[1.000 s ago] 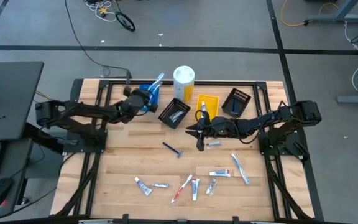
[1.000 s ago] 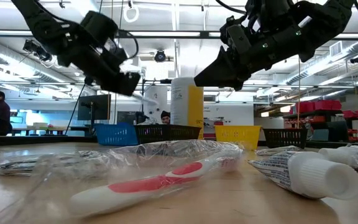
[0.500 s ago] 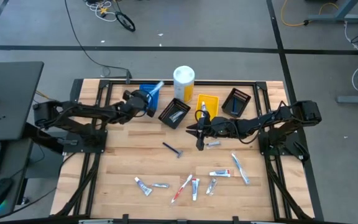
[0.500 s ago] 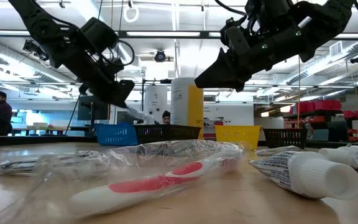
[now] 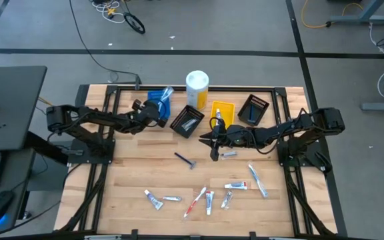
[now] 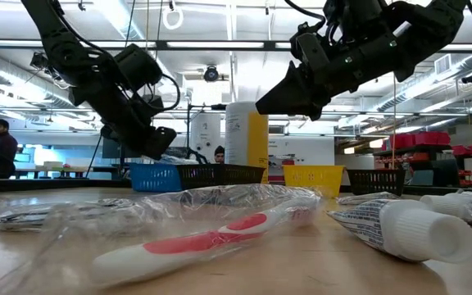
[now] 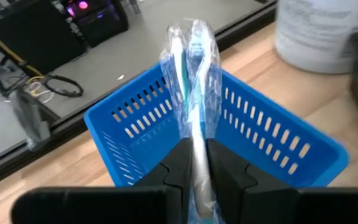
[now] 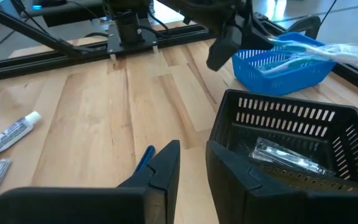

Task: Pick & Place Travel size toiletries
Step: Put the blue toothbrush into the blue bin

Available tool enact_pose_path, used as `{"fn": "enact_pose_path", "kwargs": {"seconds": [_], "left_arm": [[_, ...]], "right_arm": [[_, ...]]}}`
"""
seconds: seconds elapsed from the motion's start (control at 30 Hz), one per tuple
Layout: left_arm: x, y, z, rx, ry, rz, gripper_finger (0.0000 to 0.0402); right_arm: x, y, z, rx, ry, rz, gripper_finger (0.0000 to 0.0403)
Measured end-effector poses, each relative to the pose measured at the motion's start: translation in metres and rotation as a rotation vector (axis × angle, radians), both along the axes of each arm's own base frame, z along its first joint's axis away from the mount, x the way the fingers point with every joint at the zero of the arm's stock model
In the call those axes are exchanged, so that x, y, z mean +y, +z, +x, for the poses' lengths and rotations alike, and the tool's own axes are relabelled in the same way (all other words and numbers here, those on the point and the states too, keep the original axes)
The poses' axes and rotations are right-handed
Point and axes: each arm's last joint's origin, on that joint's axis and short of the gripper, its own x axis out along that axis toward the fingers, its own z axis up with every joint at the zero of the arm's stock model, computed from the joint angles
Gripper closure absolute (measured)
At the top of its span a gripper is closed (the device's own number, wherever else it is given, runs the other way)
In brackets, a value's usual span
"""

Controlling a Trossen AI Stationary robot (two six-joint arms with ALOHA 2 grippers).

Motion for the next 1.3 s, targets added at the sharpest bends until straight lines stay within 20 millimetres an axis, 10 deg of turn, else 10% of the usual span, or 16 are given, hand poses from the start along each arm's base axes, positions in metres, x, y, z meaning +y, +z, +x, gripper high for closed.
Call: {"fn": "enact_pose_path", "kwargs": {"seconds": [0.77,1.3], "left_arm": [[0.013,-0.002,-0.006,-0.044,0.028,-0.061,0.026],[0.042,0.012,-0.007,-0.233,-0.145,-0.107,0.0271]], "right_arm": [[0.0,0.0,0.0,0.0,0.002,0.001,0.0315],[0.0,0.0,0.0,0.001,0.003,-0.003,0.0315]]}}
